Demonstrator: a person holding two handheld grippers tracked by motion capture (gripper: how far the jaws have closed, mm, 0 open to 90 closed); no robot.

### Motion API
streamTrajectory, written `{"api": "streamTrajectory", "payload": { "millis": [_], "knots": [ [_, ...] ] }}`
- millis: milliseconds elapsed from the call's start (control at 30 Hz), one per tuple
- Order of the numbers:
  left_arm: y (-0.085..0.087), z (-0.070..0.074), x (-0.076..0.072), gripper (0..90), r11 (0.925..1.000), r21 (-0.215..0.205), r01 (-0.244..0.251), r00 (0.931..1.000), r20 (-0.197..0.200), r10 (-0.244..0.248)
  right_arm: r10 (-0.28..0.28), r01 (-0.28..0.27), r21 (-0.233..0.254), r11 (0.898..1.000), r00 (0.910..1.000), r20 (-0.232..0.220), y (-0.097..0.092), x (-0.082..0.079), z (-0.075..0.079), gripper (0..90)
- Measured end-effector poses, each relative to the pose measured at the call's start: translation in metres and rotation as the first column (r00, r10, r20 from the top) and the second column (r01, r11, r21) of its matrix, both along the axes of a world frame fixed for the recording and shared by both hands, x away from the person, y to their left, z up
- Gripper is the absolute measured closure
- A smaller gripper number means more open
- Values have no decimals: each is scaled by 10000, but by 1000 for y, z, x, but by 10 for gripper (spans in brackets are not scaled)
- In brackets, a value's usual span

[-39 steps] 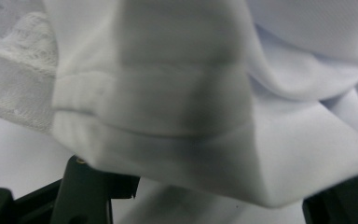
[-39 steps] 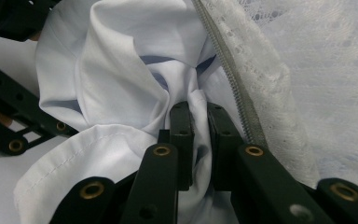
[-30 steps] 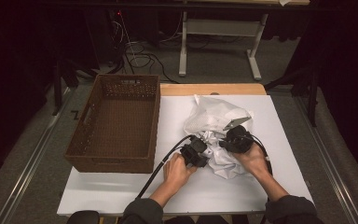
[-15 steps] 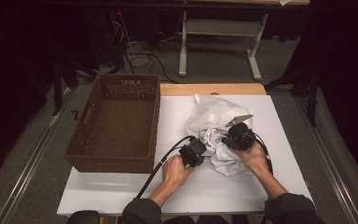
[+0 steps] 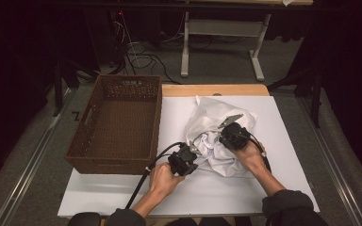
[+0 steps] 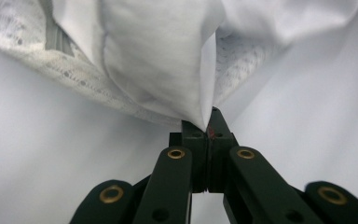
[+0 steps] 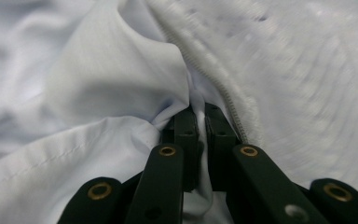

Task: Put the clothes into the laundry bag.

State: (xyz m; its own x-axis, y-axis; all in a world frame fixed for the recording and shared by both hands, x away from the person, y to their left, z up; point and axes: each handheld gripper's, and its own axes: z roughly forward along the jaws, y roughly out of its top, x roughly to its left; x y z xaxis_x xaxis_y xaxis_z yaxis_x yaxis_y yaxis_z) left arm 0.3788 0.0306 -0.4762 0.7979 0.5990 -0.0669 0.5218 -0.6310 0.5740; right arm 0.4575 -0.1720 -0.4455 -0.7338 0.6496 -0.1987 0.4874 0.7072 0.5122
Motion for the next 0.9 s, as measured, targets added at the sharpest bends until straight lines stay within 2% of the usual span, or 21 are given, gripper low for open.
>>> {"api": "streamTrajectory", "payload": {
  "millis": [33, 67, 167, 333, 433, 533, 600, 733, 833, 900],
  "knots": [
    [3, 0, -1, 896, 10000, -72, -36, 10000, -11, 36, -136, 138, -185, 9997, 9998, 137, 1, 3, 1, 870],
    [8, 0, -2, 896, 9996, -276, -102, 9999, -79, 100, -243, 245, -186, 9995, 9996, 117, 1, 5, 1, 870],
    [11, -3, -3, 894, 9992, -378, -144, 9999, -56, 142, -328, 329, -186, 9993, 9994, 49, 4, 8, 1, 857],
    [10, -7, -3, 890, 9977, -655, -153, 9998, -101, 146, 35, -29, 579, 9983, 9999, -109, 4, -7, 11, 762],
    [10, -7, -1, 884, 9972, -740, -133, 9998, -182, 119, 334, -326, 1161, 9927, 9994, -51, 3, -18, 20, 696],
    [10, -7, 0, 874, 9970, -746, -198, 9994, -286, 177, 707, -707, 1315, 9888, 9975, 51, 8, -29, 26, 637],
    [9, -8, 1, 873, 9977, -638, -210, 9993, -313, 190, 981, -976, 1159, 9885, 9952, 7, 13, -34, 25, 583],
    [8, -8, 2, 873, 9976, -637, -281, 9992, -300, 263, 1426, -1410, 669, 9877, 9896, -189, 24, -35, 13, 500],
    [9, -6, 2, 851, 9973, -677, -298, 9992, -300, 278, 1394, -1386, 192, 9902, 9890, -505, 28, -30, 2, 483],
    [9, -4, 3, 811, 9974, -638, -321, 9990, -345, 299, 1094, -1098, -31, 9939, 9923, -576, 28, -25, -5, 524]
  ]
}}
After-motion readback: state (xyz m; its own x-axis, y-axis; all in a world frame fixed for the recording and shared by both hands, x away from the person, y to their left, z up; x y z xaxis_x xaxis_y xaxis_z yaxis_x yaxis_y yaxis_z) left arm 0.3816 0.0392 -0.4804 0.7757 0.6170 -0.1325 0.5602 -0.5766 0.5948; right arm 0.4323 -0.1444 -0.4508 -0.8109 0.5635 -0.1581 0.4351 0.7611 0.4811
